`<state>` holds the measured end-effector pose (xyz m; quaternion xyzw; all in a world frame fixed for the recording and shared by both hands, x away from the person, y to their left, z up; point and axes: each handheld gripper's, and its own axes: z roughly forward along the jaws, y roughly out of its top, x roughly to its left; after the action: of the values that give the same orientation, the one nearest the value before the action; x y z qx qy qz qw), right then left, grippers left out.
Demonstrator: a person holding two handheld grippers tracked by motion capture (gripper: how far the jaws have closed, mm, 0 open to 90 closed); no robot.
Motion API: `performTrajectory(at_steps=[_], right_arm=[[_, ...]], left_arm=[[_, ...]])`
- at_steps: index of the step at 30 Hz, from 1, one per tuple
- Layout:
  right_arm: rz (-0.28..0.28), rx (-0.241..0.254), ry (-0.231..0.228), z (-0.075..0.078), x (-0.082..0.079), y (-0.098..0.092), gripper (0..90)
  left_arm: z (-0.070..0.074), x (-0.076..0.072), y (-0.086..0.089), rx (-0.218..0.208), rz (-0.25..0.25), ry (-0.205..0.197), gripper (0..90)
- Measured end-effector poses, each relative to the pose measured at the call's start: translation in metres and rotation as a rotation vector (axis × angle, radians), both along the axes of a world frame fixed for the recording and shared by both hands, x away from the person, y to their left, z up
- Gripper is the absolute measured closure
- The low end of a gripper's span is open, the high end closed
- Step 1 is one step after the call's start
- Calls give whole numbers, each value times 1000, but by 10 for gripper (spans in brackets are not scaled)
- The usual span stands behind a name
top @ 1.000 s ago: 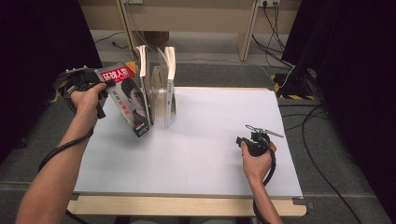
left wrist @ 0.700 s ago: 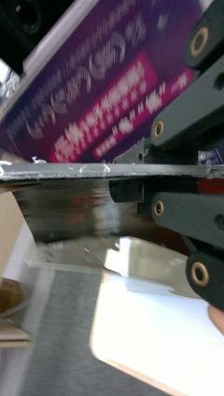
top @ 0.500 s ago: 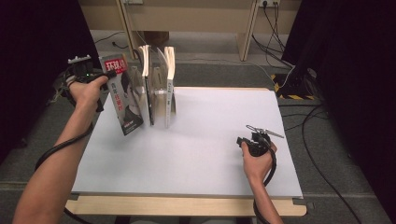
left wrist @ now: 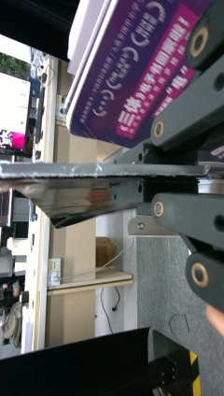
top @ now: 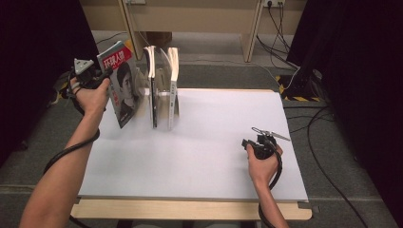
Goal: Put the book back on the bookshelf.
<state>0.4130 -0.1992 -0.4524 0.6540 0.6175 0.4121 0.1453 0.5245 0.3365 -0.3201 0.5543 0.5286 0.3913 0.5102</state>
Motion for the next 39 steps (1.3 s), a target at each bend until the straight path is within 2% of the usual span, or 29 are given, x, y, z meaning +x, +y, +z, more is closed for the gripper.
performTrajectory(at_steps=[1, 3, 4, 8, 12, 20, 23, 27, 30, 33, 39], right_arm=[[0, 1, -1, 0, 0, -1, 721], [-1, 1, -3, 0, 0, -1, 721], [-5, 5, -6, 0, -1, -2, 721], [-6, 11, -1, 0, -2, -1, 721], [-7, 11, 3, 0, -2, 0, 721], [-4, 6, -5, -1, -2, -1, 720], [-7, 7, -2, -2, -3, 0, 718], [-5, 7, -2, -4, -3, 0, 718], [-5, 9, 2, -4, -3, 0, 717], [-4, 9, 2, -4, -2, 0, 716], [0, 4, -4, -4, -1, 0, 714]], left_arm=[[-4, -3, 1, 18, 0, 0, 856], [-5, -4, 1, 27, -1, 2, 855], [-9, -6, 1, 35, -14, 15, 852], [-20, -12, 3, 40, -18, 35, 847], [-26, -17, 3, 38, -28, 32, 843], [-27, -22, 5, 44, -35, 40, 836], [-28, -23, 7, 28, -35, 51, 829], [-28, -23, 12, -27, -34, 68, 820], [-24, -23, 16, -68, -43, 63, 809], [-20, -22, 18, -73, -42, 60, 798], [-11, -16, 19, -113, -47, 71, 768]])
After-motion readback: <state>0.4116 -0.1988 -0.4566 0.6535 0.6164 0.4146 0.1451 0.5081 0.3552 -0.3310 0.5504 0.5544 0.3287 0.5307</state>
